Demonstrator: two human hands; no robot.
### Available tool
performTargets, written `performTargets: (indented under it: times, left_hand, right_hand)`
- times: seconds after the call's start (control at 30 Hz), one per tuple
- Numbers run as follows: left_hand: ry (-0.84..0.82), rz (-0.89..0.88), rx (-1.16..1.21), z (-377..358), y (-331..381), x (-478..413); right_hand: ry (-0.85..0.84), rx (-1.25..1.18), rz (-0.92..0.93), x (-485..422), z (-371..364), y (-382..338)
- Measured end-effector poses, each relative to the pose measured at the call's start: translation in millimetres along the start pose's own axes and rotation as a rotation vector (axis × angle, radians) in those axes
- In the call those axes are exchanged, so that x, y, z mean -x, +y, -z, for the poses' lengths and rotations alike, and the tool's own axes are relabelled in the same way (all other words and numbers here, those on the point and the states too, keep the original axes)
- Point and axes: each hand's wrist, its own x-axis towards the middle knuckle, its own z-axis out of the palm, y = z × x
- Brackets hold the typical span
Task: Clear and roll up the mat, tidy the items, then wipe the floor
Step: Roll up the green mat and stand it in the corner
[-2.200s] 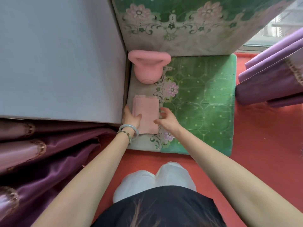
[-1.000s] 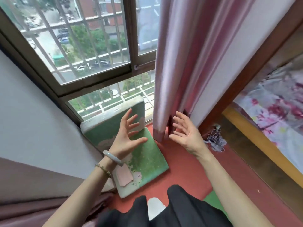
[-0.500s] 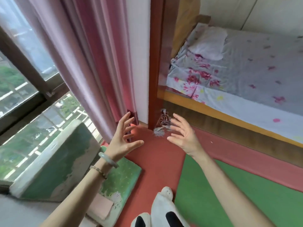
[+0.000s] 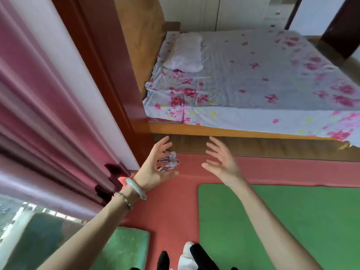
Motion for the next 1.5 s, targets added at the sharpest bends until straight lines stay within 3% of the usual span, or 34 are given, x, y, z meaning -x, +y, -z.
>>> performTargets:
  times: [0.43, 1.0, 1.17, 1.37, 1.5]
  left_hand:
    - [-0.308, -0.068, -0.030, -67, 9, -142]
    - [-0.993, -0.180, -0.056, -145, -14, -305]
    - [-1.146, -0.162, -0.145, -181, -51, -302]
    - [-1.084, -0.065, -0.205, -225, -134, -285]
    - [-1.132, -0.009, -0.293, -257, -210, -272]
  right_hand:
    - [0.348, -0.046, -0.052, -16, 96, 22]
    - [1.029, -0.146, -0.241, -30, 106, 56]
    - [1.172, -0.180, -0.358, -1, 83, 96]
    - [1.234, -0.187, -0.488, 36, 63, 187]
    - [1.275, -0.172, -0.585, 55, 48, 269]
